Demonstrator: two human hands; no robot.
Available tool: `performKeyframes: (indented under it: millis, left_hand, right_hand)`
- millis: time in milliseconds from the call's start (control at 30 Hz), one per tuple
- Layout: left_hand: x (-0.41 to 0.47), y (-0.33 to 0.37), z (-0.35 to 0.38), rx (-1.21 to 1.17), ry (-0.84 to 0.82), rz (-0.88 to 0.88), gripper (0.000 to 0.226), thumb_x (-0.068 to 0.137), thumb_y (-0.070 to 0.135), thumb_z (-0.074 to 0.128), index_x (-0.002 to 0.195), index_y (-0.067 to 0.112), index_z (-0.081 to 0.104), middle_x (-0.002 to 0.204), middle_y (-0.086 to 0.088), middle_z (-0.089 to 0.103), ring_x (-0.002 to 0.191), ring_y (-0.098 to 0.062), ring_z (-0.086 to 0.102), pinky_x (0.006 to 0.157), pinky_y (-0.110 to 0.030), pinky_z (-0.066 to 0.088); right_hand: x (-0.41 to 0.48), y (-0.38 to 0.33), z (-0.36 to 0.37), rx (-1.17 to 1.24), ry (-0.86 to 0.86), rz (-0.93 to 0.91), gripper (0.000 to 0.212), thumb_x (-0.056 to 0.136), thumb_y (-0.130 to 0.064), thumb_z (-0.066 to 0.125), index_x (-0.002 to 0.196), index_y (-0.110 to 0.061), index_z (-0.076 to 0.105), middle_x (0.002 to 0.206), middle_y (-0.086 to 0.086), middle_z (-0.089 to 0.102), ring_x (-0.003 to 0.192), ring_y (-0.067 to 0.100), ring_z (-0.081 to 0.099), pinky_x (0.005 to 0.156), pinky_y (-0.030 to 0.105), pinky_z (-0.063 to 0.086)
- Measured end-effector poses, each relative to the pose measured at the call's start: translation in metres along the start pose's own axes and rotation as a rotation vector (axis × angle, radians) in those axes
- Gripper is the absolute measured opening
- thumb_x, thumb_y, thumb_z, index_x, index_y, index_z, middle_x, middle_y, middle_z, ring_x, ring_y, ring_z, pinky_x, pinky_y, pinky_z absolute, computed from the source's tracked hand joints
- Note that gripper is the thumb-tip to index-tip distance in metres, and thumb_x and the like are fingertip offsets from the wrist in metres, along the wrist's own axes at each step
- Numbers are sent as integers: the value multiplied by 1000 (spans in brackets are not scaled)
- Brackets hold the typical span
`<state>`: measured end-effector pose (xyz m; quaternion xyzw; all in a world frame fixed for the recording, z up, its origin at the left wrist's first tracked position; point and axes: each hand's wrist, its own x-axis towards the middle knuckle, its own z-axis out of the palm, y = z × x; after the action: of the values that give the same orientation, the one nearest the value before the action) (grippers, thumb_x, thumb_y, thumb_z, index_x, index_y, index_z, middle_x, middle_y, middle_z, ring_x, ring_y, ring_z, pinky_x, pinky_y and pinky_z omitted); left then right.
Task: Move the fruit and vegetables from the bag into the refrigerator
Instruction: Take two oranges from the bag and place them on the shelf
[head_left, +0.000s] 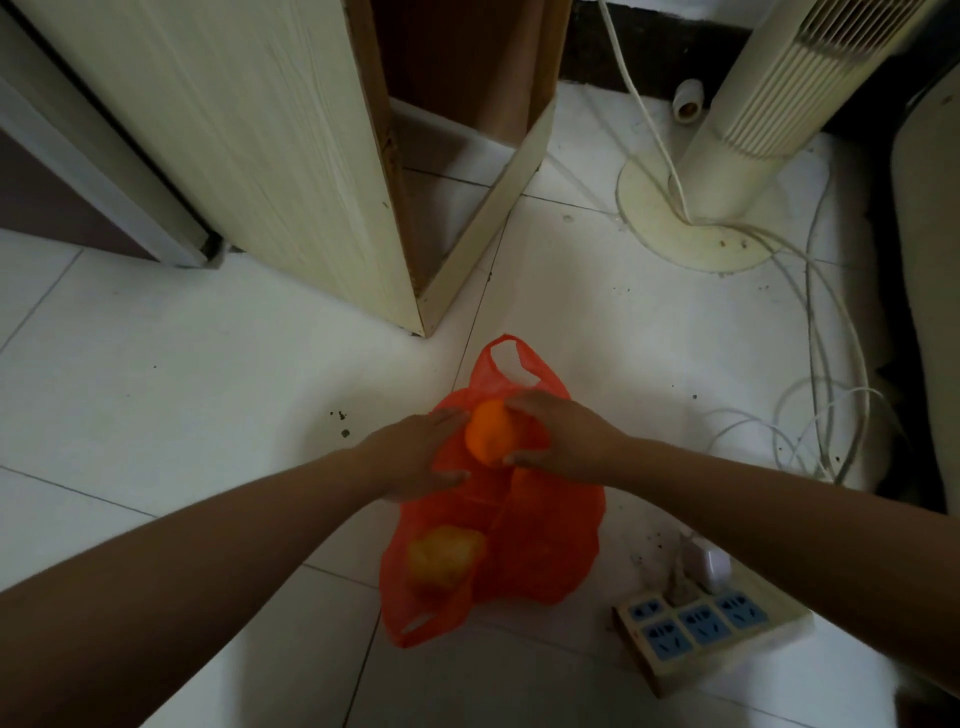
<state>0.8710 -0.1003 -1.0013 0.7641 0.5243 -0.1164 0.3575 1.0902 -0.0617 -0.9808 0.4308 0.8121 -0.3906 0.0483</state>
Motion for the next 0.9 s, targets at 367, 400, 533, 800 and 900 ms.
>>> performKeyframes:
  millis: [367,400,533,800,900]
  left_hand:
    - [-44,-14,18,-90,68,-68,80,87,44,58,149,21,13,153,-3,25,134,-20,34,108,-30,32]
    - [-45,-12,15,-83,119,-60,80,86,43,60,148,20,15,153,-4,25,135,-20,34,108,-30,31]
    - [-41,-2,-3,-127,313,29,91,76,37,73,147,18,19,152,-5,26,136,-20,32,107,-27,28]
    - [-30,28,-13,-281,453,101,90,69,39,78,141,24,27,142,-4,38,123,-20,43,97,-34,43]
    - [-33,22,-4,-257,427,78,88,68,39,79,139,25,29,139,-4,41,122,-22,45,97,-35,44]
  right_hand:
    - [24,-3,25,-104,-107,-57,93,71,-46,76,145,-24,25,153,2,23,138,24,25,111,39,28]
    - [24,-5,23,-95,-96,-51,92,71,-49,74,145,-25,25,152,1,23,138,24,26,109,39,29]
    - [15,-17,1,35,8,4,88,72,-54,71,142,-26,28,145,0,31,127,21,38,101,34,38]
    - [-19,-27,-22,185,124,43,85,70,-47,74,141,-27,32,134,-3,49,117,16,50,93,30,46]
    - [-31,-18,-17,82,104,38,83,75,-44,72,143,-26,29,136,0,49,120,19,49,98,31,42]
